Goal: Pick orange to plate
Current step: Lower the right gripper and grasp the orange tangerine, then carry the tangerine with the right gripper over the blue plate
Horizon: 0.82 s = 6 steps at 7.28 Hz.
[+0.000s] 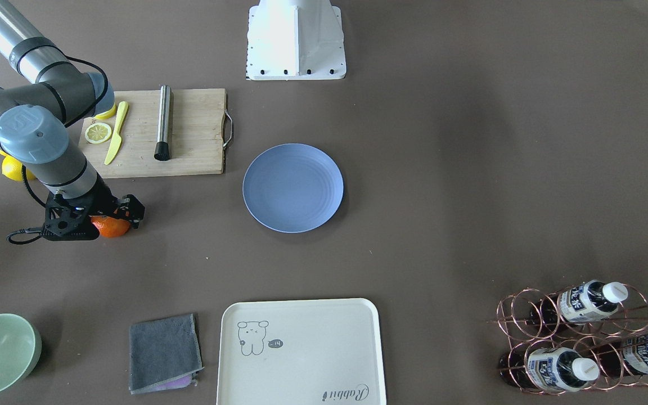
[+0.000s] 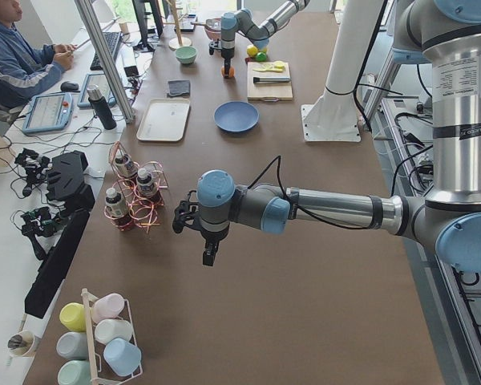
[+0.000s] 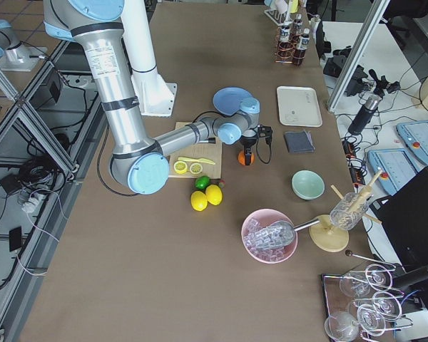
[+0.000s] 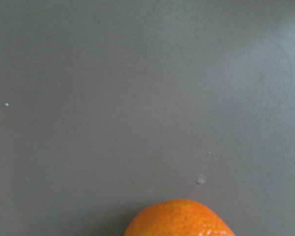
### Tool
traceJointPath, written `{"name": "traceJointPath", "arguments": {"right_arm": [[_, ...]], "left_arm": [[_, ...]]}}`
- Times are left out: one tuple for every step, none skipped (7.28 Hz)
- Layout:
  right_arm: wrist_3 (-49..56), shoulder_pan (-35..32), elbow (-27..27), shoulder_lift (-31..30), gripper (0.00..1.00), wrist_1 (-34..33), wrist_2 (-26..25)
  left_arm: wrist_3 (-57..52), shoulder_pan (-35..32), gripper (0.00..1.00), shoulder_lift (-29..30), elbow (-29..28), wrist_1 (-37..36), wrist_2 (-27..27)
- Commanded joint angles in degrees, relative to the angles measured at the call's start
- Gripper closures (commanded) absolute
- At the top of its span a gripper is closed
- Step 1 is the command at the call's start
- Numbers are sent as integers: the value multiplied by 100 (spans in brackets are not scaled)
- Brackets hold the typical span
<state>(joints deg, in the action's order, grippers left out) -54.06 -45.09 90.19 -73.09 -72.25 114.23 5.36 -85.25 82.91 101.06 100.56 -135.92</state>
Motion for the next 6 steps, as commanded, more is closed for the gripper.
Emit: {"name": "traceJointPath", "arguments": {"right_arm": [[-191,36,77,23,64,0,-111],[-219,140,78,102,100,-8,-129],[-367,237,104,363,100,-52,-129],[-1143,473,95,766,100,-157,-138],[-1690,675,60,1353,100,-654,-294],[-2218,956,8,2108,100,-1529,-496]], "left_arm": [[0,0,2,-38,19,8,-5],[0,0,2,-55,28,8,-5],[0,0,2,-64,19,8,-5],[0,0,2,-64,19,8,-5],[0,0,2,-99,19,8,-5],[0,0,2,-108,28,8,-5]]}}
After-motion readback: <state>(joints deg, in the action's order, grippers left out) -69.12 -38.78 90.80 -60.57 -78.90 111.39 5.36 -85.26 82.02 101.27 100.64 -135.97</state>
